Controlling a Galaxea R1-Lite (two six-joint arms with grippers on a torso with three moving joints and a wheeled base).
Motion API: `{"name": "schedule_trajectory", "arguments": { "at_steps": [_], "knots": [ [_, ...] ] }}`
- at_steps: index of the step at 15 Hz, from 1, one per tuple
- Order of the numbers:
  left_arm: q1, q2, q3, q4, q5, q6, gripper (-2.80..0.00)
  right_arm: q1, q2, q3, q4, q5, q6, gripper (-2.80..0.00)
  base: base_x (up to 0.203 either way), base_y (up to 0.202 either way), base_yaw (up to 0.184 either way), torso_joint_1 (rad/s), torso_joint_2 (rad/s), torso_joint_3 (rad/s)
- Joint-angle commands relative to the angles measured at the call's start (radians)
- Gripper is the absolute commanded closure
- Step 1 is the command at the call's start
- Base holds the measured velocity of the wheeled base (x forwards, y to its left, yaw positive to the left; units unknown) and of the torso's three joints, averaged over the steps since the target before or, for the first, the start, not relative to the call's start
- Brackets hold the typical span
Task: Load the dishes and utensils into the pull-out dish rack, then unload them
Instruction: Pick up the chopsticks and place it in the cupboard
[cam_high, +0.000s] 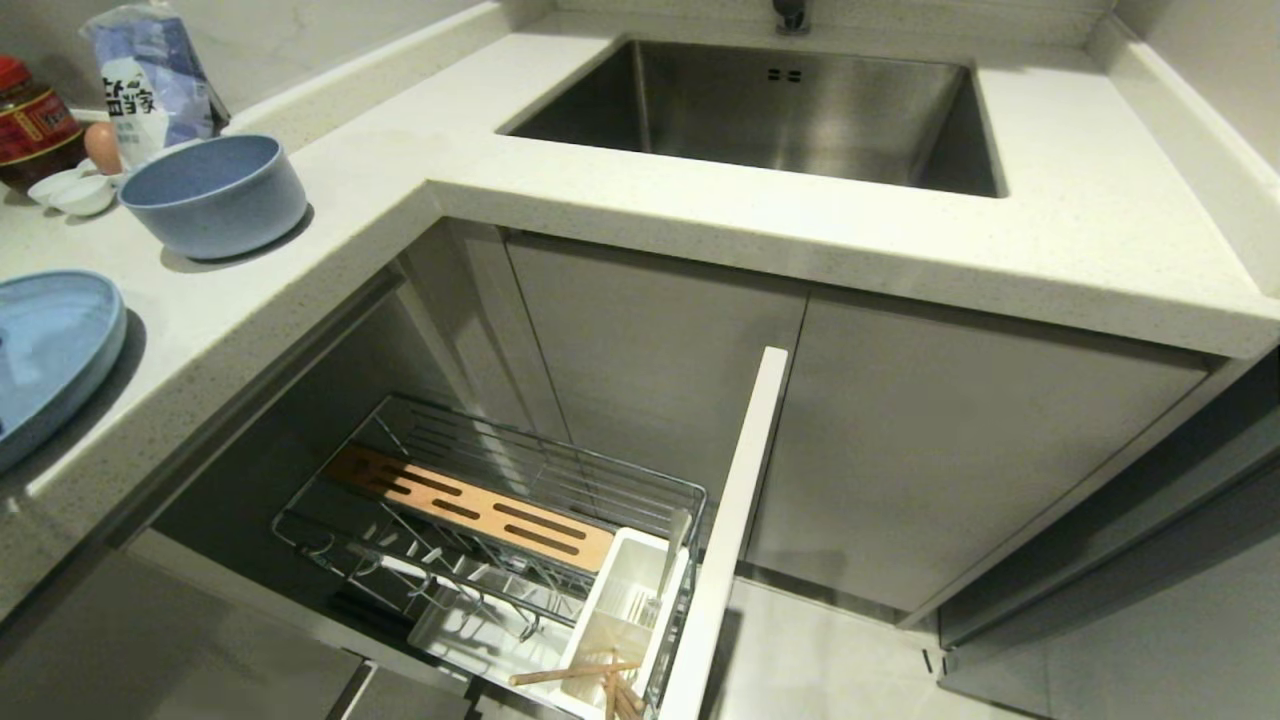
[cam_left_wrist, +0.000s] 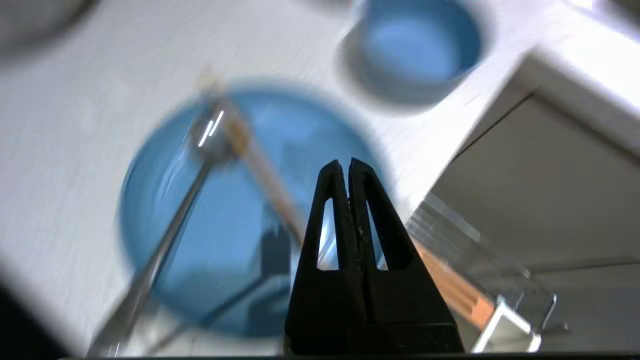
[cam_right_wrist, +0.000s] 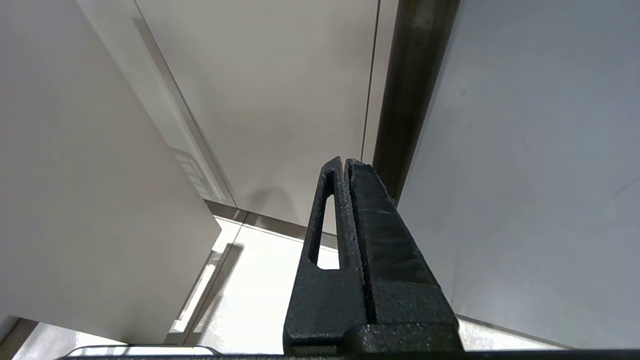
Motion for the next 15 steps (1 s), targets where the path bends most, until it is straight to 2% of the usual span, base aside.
{"name": "schedule_trajectory", "arguments": {
  "at_steps": [1,2,9,11,15],
  "knots": [
    [0.069,-0.008,-0.008,0.209,-0.002,-0.107,0.0,0.0,-0.001,0.026,-0.001,0.0,0.001,0.0,0.0,0.0,0.0,0.0,0.0,0.0],
    [0.075,-0.007,0.012,0.263,-0.008,-0.13,-2.8,0.002,-0.001,0.026,-0.001,0.0,0.001,0.0,0.0,0.0,0.0,0.0,0.0,0.0],
    [0.107,0.036,0.026,0.271,-0.032,-0.141,-2.8,0.0,-0.001,0.026,-0.001,0.0,0.001,0.0,0.0,0.0,0.0,0.0,0.0,0.0],
    [0.117,0.072,0.029,0.269,-0.037,-0.179,-2.8,0.0,-0.001,0.026,-0.001,0.0,0.001,0.0,0.0,0.0,0.0,0.0,0.0,0.0],
    [0.141,0.124,0.051,0.234,-0.04,-0.187,-2.8,0.0,-0.001,0.026,-0.001,0.0,0.0,0.0,0.0,0.0,0.0,0.0,0.0,0.0]
  ]
}}
